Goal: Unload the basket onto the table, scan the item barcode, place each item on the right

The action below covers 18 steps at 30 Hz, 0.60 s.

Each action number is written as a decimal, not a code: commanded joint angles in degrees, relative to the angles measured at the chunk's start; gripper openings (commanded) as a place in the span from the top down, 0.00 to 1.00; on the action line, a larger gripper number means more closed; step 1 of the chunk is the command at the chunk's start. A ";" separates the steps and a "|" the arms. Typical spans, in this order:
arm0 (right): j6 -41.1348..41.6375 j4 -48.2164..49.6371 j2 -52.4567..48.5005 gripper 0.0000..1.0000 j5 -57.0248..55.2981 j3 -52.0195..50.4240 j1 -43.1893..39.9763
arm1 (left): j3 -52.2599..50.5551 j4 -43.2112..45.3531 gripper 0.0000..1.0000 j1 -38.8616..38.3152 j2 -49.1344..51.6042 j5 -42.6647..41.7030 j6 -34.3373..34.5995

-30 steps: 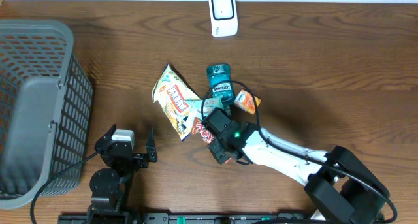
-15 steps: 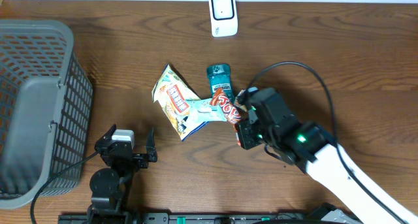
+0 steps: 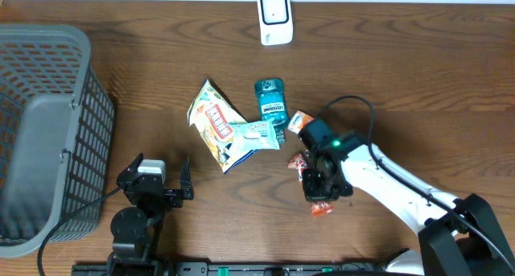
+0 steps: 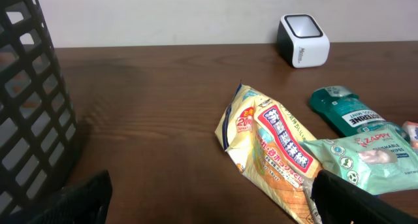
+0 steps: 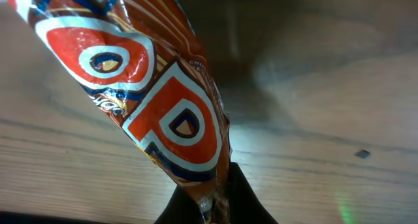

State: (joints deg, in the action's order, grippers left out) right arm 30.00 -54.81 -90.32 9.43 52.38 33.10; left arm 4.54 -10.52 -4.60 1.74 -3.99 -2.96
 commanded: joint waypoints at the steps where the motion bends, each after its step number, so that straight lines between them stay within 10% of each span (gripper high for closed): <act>1: 1.66 1.73 1.29 0.99 -1.77 3.91 0.20 | -0.79 -1.68 0.02 0.20 0.00 -0.52 0.28; 18: 2.08 -2.21 -12.76 0.99 -4.39 3.98 0.48 | -0.79 -1.68 0.02 0.20 0.00 -0.52 0.28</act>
State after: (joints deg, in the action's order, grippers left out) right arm 32.05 -56.49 -102.00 6.66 55.70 33.71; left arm 4.54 -10.52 -4.60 1.78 -3.99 -2.96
